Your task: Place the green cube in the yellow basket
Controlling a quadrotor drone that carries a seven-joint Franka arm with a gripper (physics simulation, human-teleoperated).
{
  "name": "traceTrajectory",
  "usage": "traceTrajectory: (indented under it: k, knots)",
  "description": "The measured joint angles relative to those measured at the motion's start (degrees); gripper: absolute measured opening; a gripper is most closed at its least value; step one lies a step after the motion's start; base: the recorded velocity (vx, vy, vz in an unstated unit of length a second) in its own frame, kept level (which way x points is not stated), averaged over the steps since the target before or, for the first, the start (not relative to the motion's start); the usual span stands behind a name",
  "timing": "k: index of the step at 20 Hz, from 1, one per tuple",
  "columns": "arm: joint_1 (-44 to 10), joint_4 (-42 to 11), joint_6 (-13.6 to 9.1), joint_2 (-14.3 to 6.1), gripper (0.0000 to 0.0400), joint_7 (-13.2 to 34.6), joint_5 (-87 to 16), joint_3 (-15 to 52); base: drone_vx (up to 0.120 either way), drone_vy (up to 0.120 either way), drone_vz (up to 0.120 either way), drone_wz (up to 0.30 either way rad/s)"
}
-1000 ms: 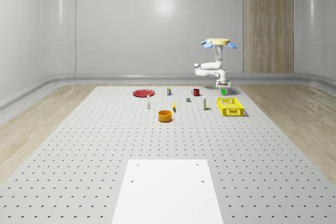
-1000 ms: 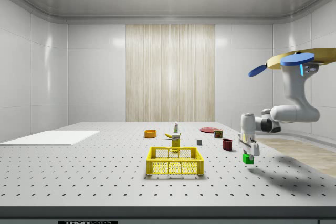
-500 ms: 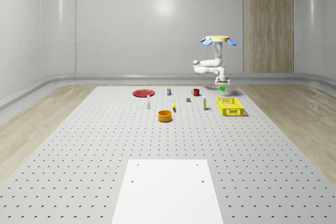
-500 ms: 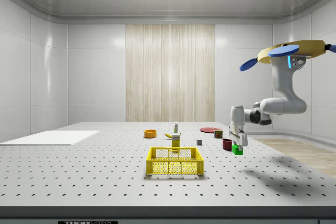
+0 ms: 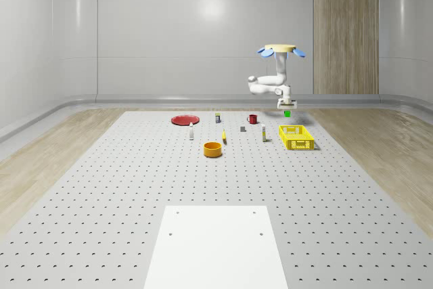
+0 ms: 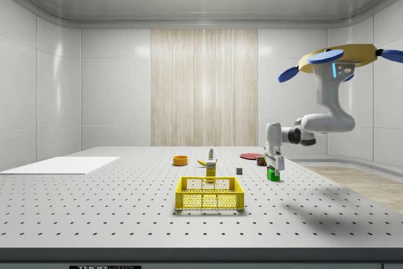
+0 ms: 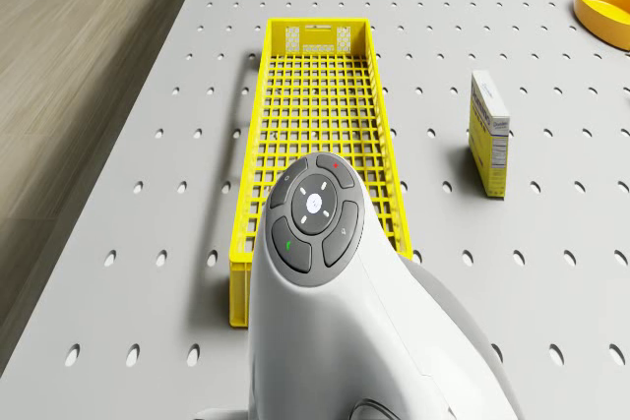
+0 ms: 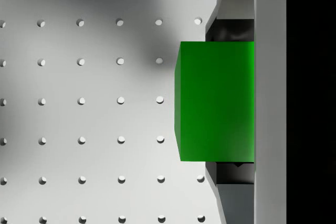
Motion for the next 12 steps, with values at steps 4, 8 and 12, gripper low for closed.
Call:
traceTrajectory:
  k: [4, 8, 12]
  knots:
    - [-0.18, 0.03, 0.48, -0.52, 0.0253, 0.16, 0.24, 0.11, 0.120, 0.000, 0.030, 0.000]
    - [-0.34, 0.07, 0.95, -1.01, 0.0253, 0.30, 0.46, 0.21, 0.120, 0.000, 0.040, 0.000]
    - [-0.50, 0.10, 1.38, -1.48, 0.0253, 0.36, 0.67, 0.30, 0.120, 0.000, 0.000, 0.000]
